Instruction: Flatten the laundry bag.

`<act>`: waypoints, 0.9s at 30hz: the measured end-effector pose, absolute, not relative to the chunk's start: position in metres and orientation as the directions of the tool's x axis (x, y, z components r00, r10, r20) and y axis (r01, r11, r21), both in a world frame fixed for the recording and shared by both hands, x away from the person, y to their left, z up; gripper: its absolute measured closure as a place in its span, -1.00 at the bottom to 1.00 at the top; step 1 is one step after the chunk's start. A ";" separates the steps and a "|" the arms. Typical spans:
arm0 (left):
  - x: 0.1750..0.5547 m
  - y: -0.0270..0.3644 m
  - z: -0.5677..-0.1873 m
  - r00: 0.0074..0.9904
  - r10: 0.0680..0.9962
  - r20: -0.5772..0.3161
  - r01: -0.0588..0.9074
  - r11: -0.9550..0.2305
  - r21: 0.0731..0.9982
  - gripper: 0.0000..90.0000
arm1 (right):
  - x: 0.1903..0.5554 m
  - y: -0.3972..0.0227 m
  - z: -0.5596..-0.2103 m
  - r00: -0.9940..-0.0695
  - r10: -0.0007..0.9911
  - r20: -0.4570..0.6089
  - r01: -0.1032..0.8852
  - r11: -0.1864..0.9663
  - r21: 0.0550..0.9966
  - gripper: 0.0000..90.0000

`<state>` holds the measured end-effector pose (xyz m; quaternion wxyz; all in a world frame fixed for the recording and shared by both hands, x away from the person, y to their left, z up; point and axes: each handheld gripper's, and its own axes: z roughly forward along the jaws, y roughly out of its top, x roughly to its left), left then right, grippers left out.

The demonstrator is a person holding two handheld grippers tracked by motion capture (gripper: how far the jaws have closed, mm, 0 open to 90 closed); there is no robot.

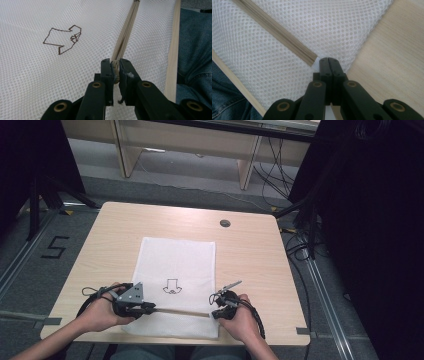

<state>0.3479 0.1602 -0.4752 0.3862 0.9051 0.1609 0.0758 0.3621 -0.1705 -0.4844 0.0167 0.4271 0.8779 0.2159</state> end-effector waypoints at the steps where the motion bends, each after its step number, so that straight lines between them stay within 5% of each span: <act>1: 0.349 0.161 -0.475 0.938 0.347 0.023 0.226 -0.659 0.718 0.82 | 0.362 -0.171 -0.484 -0.634 0.757 0.156 0.743 0.542 0.393 1.00; 27: 0.346 0.175 -0.477 0.925 0.379 -0.006 0.265 -0.633 0.727 0.82 | 0.362 -0.171 -0.484 -0.635 0.756 0.159 0.743 0.541 0.394 1.00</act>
